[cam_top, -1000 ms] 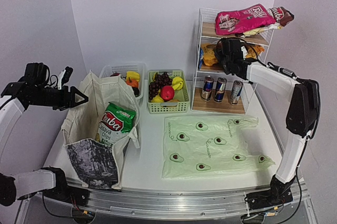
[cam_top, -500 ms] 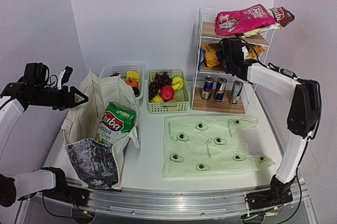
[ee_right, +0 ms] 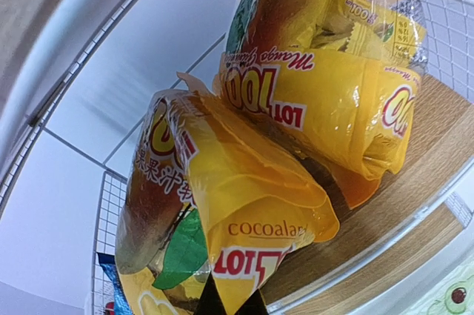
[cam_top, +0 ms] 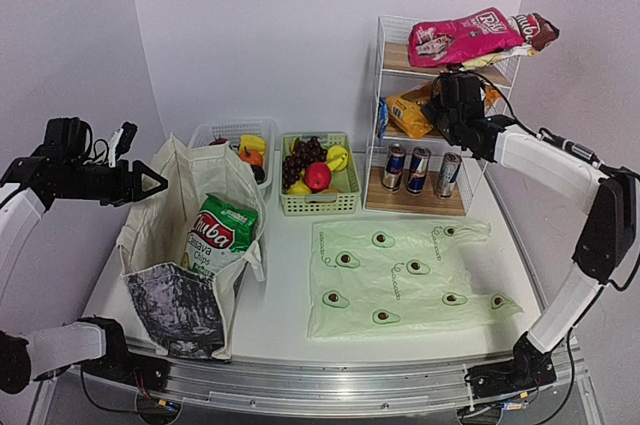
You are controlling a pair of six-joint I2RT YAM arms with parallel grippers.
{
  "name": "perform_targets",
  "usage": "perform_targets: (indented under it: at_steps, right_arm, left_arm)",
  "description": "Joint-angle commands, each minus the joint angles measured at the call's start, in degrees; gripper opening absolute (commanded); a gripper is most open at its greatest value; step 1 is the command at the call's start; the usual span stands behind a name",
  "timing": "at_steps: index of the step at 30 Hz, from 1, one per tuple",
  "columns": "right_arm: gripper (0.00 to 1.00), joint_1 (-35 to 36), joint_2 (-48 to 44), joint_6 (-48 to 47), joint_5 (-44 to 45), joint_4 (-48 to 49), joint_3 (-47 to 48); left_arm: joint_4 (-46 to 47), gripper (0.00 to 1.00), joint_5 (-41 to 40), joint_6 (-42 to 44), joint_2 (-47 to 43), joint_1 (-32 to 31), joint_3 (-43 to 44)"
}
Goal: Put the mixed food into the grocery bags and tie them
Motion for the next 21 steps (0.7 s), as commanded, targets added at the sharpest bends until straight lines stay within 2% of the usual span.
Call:
perform_targets:
  at_steps: [1,11,17,21]
  right_arm:
    - [0.0,0.2,-4.8,-4.7,2.9,1.6,-0.5]
    - [0.0,1.8,-7.7,-9.1,11.4,1.4,-1.7]
    - [0.0,3.2,-11.1,-12.9,8.9,1.3,-3.8]
    - [0.0,5.0,-13.2,-16.7,10.3,1.3,-3.5]
  left_arm:
    - [1.8,0.63,1.1,-0.6,-1.3,-0.2,1.4]
    - [1.3,0.63,1.3,-0.4,-1.2,-0.4,2.6]
    - [1.5,0.63,1.7,-0.4,-1.1,-0.5,2.2]
    - [1.4,0.63,1.9,-0.2,-1.0,-0.6,2.1]
